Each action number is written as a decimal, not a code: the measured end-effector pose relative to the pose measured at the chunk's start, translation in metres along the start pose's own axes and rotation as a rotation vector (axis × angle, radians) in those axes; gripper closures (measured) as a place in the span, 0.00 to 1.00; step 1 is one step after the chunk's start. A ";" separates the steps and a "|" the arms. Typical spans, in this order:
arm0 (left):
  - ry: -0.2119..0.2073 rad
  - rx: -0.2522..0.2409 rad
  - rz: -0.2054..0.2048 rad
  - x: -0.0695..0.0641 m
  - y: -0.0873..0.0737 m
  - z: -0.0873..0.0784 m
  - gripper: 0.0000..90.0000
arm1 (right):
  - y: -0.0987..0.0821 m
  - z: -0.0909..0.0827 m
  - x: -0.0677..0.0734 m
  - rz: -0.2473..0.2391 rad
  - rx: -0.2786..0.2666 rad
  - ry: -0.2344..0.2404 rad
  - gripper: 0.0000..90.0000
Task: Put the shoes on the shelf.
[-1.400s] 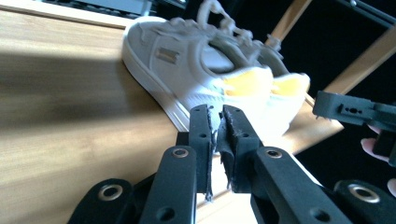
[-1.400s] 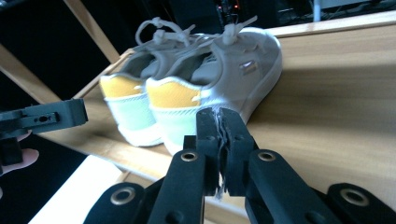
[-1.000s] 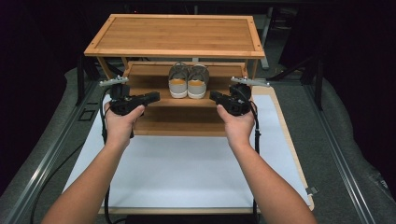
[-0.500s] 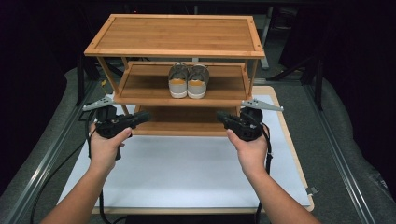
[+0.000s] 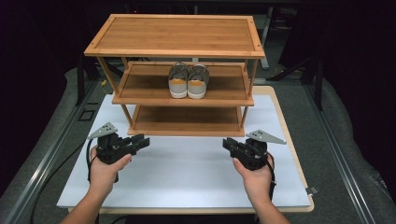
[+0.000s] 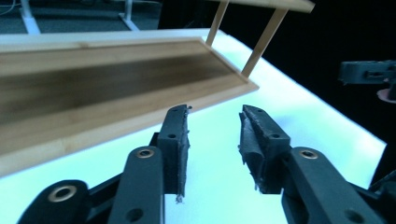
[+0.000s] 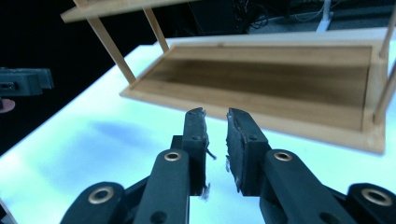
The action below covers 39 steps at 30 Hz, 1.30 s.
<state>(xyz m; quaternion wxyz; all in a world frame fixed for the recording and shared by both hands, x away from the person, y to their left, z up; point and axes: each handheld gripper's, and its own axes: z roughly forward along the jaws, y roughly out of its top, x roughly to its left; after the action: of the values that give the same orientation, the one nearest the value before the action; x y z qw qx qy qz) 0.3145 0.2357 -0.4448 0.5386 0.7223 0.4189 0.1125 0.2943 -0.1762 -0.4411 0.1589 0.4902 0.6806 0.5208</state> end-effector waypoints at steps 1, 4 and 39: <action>0.001 0.004 0.000 0.000 -0.005 0.001 0.66 | -0.003 -0.001 0.000 -0.003 -0.003 -0.007 0.85; 0.002 0.034 0.005 0.001 -0.021 0.005 0.64 | -0.016 -0.005 -0.001 -0.022 -0.010 -0.030 0.83; 0.035 0.208 0.051 0.014 -0.091 0.049 0.54 | -0.089 0.040 -0.014 -0.134 0.160 -0.100 0.61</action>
<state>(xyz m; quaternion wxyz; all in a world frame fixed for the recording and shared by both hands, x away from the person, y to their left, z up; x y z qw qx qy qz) 0.3090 0.2190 -0.5474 0.4502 0.7826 0.4193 0.0948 0.2853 -0.1641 -0.5389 0.1875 0.4800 0.7425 0.4279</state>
